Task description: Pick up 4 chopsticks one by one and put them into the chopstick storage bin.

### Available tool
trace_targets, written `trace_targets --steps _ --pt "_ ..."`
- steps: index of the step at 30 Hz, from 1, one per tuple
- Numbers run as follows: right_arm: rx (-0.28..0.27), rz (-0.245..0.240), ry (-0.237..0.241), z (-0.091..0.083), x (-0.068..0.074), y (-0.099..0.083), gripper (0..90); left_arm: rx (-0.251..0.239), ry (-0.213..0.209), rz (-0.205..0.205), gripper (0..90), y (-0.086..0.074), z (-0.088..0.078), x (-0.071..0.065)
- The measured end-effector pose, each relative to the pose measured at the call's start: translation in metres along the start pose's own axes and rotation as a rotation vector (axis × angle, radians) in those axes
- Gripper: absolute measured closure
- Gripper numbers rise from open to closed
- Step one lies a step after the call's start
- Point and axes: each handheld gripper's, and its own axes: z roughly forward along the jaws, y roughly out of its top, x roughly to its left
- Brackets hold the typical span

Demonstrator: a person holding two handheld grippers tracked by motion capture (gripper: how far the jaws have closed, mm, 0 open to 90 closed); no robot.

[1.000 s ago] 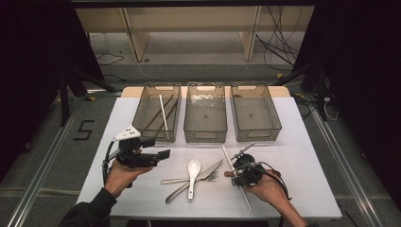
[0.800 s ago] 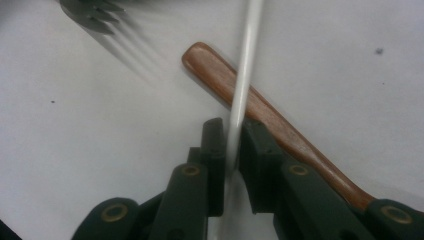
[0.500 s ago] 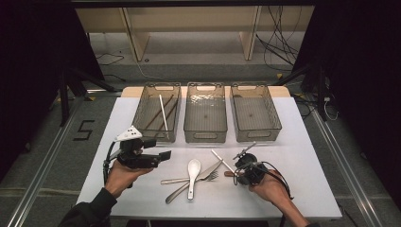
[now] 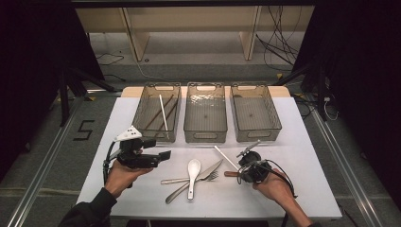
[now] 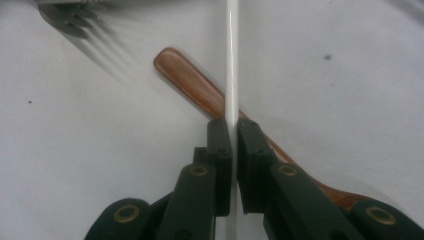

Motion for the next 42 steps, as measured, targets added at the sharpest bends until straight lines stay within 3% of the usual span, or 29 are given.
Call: trace_targets --steps 10,20,25,42 --pt "-0.165 -0.005 0.004 -0.021 0.001 0.005 86.3 -0.007 -0.010 -0.007 16.0 0.001 0.001 -0.003" --pt "-0.307 -0.053 0.015 -0.034 0.019 0.018 86.2 -0.009 -0.053 -0.037 16.0 0.004 0.007 -0.013" --pt "-0.343 -0.065 0.021 -0.036 0.025 0.023 86.2 0.002 -0.064 -0.045 16.0 0.005 0.013 -0.019" --pt "-0.437 -0.114 0.048 -0.042 0.048 0.036 86.2 0.004 -0.154 -0.164 16.2 0.008 0.038 -0.035"
